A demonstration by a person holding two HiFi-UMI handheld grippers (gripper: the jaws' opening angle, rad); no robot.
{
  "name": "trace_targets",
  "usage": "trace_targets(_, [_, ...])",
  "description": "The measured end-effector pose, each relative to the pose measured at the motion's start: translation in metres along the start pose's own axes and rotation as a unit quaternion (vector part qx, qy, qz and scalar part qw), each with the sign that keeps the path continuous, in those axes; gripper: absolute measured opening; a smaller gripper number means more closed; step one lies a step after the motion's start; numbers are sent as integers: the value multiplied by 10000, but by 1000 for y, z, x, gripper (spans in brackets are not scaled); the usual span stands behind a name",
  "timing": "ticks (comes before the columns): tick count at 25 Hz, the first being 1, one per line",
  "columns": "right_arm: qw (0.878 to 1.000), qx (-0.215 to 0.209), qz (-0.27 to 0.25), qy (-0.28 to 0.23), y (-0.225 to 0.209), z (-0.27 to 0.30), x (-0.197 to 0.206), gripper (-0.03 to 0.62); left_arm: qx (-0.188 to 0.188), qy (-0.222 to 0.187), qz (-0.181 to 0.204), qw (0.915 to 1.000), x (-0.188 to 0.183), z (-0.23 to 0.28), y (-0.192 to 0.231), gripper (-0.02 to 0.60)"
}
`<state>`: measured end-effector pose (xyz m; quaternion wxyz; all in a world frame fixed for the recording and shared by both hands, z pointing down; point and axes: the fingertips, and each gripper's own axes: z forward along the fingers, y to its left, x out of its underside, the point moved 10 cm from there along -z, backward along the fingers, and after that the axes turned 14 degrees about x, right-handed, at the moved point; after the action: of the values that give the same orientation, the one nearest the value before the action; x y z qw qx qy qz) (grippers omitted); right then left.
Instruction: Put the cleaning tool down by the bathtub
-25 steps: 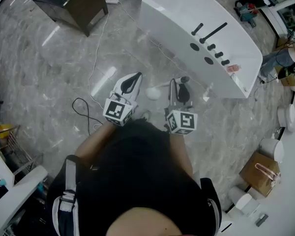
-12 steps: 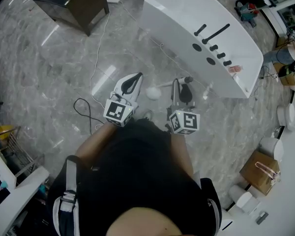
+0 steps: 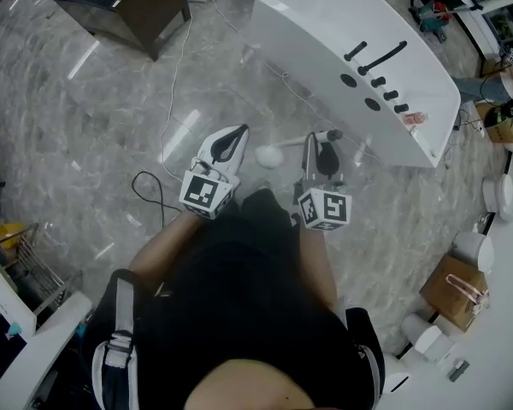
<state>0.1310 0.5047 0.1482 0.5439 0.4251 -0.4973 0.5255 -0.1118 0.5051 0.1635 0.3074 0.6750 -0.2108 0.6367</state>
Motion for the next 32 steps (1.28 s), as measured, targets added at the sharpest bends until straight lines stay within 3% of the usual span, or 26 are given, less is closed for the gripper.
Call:
trace_targets(11, [9999, -114, 7, 23, -6, 59, 0, 94, -148, 54, -174, 9997, 12, 36, 34, 7])
trace_targets(32, [9980, -606, 43, 171, -92, 217, -3, 94, -453, 76, -250, 9986, 4, 199, 86, 6])
